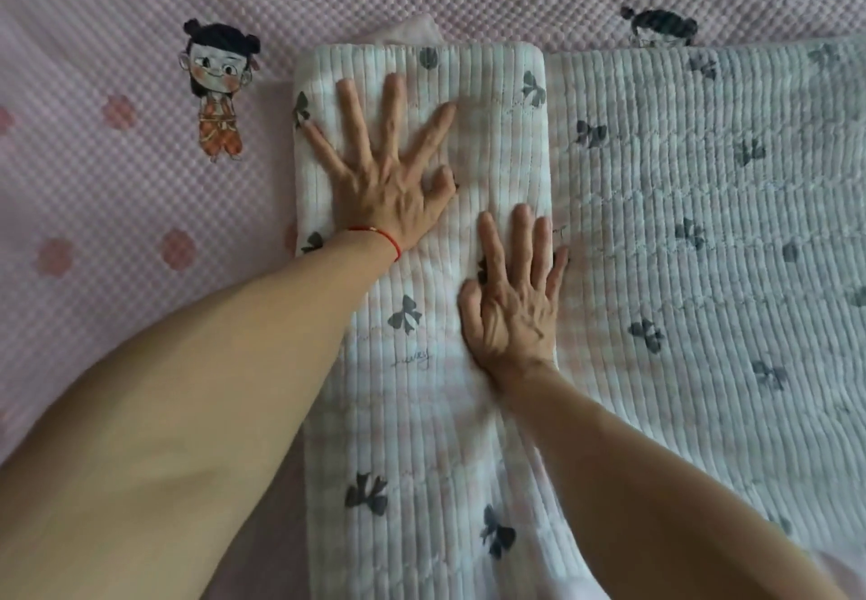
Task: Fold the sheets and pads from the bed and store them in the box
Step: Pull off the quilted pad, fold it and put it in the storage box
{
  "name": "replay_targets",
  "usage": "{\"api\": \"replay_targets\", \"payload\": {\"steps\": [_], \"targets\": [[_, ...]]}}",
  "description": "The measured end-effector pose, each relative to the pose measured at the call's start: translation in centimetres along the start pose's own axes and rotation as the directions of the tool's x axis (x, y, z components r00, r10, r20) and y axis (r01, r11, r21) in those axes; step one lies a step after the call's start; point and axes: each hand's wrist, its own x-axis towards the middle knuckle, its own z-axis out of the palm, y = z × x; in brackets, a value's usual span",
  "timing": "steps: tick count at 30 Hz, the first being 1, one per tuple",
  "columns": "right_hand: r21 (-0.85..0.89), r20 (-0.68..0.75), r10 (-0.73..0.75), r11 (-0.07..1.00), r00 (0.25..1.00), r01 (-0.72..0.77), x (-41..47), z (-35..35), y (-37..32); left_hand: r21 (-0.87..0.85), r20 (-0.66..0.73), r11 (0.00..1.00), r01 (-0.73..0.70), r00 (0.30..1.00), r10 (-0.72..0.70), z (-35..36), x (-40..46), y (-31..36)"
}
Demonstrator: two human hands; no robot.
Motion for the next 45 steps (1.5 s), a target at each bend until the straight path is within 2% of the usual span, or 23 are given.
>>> {"api": "replay_targets", "payload": {"steps": [2, 5, 7, 9, 12, 15, 16, 18, 20, 22, 25, 27, 30, 33, 35, 39, 41, 43, 45], "targets": [[0.002, -0.008, -0.010, 1.000, 1.000, 0.010, -0.1, 0.2, 0.0, -0.041, 0.056, 0.999, -0.013, 0.998, 0.015, -0.1, -1.1, -0.7], [0.021, 0.006, -0.043, 0.999, 0.999, 0.043, 0.0, -0.2, 0.2, -0.353, 0.112, 0.935, 0.028, 0.994, 0.013, -1.4, -5.6, -1.4], [0.019, 0.017, -0.054, 0.998, 0.998, 0.053, -0.3, -0.5, 0.6, -0.428, 0.157, 0.894, 0.135, 0.985, -0.074, -1.9, -10.1, -1.1], [0.014, 0.054, -0.066, 0.998, 0.996, 0.066, -0.2, -0.7, 0.7, -0.465, 0.225, 0.831, 0.305, 0.949, -0.223, -1.7, -14.4, -1.3], [0.037, 0.093, -0.161, 0.987, 0.982, 0.159, -0.9, -2.1, 1.1, -0.578, 0.318, 0.613, 0.538, 0.841, -0.439, -3.1, -18.9, 0.2], [0.052, 0.138, -0.263, 0.965, 0.955, 0.259, -4.4, -3.8, 2.3, -0.560, 0.437, 0.400, 0.726, 0.669, -0.602, -5.2, -19.2, 0.9], [0.051, 0.161, -0.287, 0.958, 0.944, 0.283, -6.3, -4.0, 2.7, -0.564, 0.497, 0.321, 0.761, 0.624, -0.603, -5.6, -19.2, 0.0], [0.075, 0.216, -0.291, 0.957, 0.932, 0.282, -10.0, -4.2, 4.0, -0.524, 0.669, 0.186, 0.831, 0.537, -0.514, -6.4, -19.5, -1.8], [0.145, 0.257, -0.290, 0.955, 0.922, 0.259, -12.2, -4.9, 5.3, -0.461, 0.729, 0.187, 0.867, 0.490, -0.478, -6.4, -20.0, -3.6], [0.198, 0.299, -0.283, 0.953, 0.912, 0.231, -13.2, -5.6, 6.3, -0.473, 0.683, 0.232, 0.850, 0.520, -0.513, -6.7, -19.5, -4.5], [0.320, 0.347, -0.266, 0.935, 0.899, 0.153, -14.3, -7.6, 7.6, -0.498, 0.600, 0.309, 0.810, 0.579, -0.551, -13.5, -18.7, 0.6], [0.468, 0.331, -0.274, 0.879, 0.903, 0.095, -14.7, -10.3, 8.6, -0.541, 0.548, 0.358, 0.761, 0.642, -0.536, -16.7, -18.1, 3.5], [0.704, 0.379, -0.235, 0.701, 0.895, -0.114, -15.4, -14.1, 10.1, -0.619, 0.493, 0.408, 0.671, 0.736, -0.464, -20.0, -17.1, 7.3], [0.792, 0.505, -0.254, 0.517, 0.825, -0.325, -16.4, -16.1, 11.5, -0.693, 0.407, 0.449, 0.564, 0.820, -0.403, -21.8, -16.1, 12.3], [0.832, 0.520, -0.251, 0.364, 0.816, -0.419, -16.9, -17.7, 12.6, -0.716, 0.324, 0.500, 0.487, 0.866, -0.380, -22.5, -15.5, 16.7], [0.906, 0.419, -0.118, 0.114, 0.900, -0.407, -17.7, -21.8, 15.7, -0.658, 0.174, 0.662, 0.358, 0.928, -0.329, -22.9, -14.4, 25.9], [0.921, 0.389, -0.026, 0.046, 0.921, -0.387, -17.7, -23.2, 18.2, -0.615, 0.117, 0.731, 0.295, 0.951, -0.285, -22.4, -14.0, 30.3], [0.926, 0.360, 0.131, 0.069, 0.924, -0.371, -17.9, -23.9, 22.0, -0.636, 0.118, 0.738, 0.225, 0.974, -0.195, -20.9, -13.9, 34.3], [0.924, 0.345, 0.177, 0.107, 0.922, -0.366, -18.0, -23.5, 25.3, -0.688, 0.199, 0.705, 0.175, 0.979, -0.049, -18.7, -14.2, 36.8]]}}
